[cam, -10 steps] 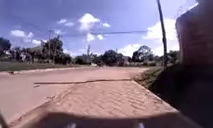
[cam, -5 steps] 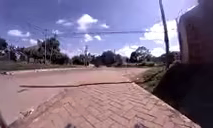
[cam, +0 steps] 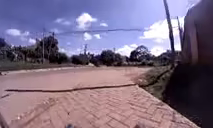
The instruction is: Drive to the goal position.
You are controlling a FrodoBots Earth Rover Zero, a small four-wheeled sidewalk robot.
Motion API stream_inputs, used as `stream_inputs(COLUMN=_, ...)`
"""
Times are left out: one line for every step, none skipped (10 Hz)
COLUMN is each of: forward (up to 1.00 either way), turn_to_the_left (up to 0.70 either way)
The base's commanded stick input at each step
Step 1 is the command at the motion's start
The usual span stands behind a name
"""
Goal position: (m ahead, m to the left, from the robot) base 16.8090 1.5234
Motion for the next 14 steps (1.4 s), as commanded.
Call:
stream_inputs(forward=1.0, turn_to_the_left=0.0)
stream_inputs(forward=1.0, turn_to_the_left=0.0)
stream_inputs(forward=1.0, turn_to_the_left=0.0)
stream_inputs(forward=1.0, turn_to_the_left=0.0)
stream_inputs(forward=1.0, turn_to_the_left=0.0)
stream_inputs(forward=1.0, turn_to_the_left=0.0)
stream_inputs(forward=1.0, turn_to_the_left=0.0)
stream_inputs(forward=1.0, turn_to_the_left=0.0)
stream_inputs(forward=1.0, turn_to_the_left=0.0)
stream_inputs(forward=1.0, turn_to_the_left=-0.02)
stream_inputs(forward=1.0, turn_to_the_left=-0.01)
stream_inputs(forward=1.0, turn_to_the_left=0.0)
stream_inputs(forward=1.0, turn_to_the_left=-0.15)
stream_inputs(forward=1.0, turn_to_the_left=-0.29)
